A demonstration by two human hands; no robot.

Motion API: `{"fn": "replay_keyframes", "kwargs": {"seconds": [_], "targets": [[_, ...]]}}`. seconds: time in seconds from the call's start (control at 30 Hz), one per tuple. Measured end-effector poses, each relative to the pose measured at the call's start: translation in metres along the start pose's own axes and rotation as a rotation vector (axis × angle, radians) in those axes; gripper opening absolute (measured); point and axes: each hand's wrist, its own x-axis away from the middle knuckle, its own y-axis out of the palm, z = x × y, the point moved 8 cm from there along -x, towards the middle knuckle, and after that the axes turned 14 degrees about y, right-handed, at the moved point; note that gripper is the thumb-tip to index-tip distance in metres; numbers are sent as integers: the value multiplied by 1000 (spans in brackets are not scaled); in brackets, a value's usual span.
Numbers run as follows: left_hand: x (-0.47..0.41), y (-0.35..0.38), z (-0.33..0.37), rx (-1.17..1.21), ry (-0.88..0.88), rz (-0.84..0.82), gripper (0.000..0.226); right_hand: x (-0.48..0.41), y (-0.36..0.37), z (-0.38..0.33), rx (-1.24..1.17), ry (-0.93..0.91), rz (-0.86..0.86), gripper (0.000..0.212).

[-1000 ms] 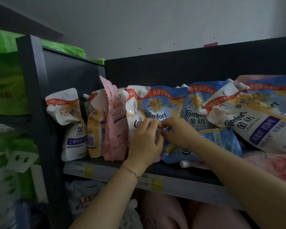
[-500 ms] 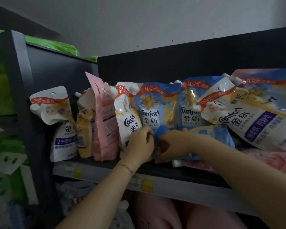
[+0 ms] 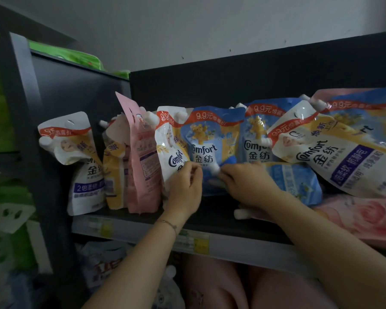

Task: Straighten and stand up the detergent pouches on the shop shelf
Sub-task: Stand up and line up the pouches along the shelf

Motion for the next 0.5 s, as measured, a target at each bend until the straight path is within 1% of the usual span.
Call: {"fn": "replay_keyframes", "kwargs": {"seconds": [0.1,0.13,0.2,0.27,0.33,0.43,0.5], "targets": [[0,1,-2,27,-5,6,14,-3,-25,16,-294,68,204,48],[0,2,-3,40,-11,-5,13,-4,-32,21,-370,92,249,47],[0,5,0,56,-15,-47,11,-5,-44,27,-464,147,335,36],[2,10,4,80,-21,-111,14,-6,-53,30,-536,230,394,31],[4,17,7,119,-10,-192,29,-8,-61,30,-631,321,418,33],[15,33,17,83,14,-446,70,-9,-69,25,-754,420,458,35],[19,39,25,94,22,-527,82,-10,-71,24,-897,480,490,32]]}}
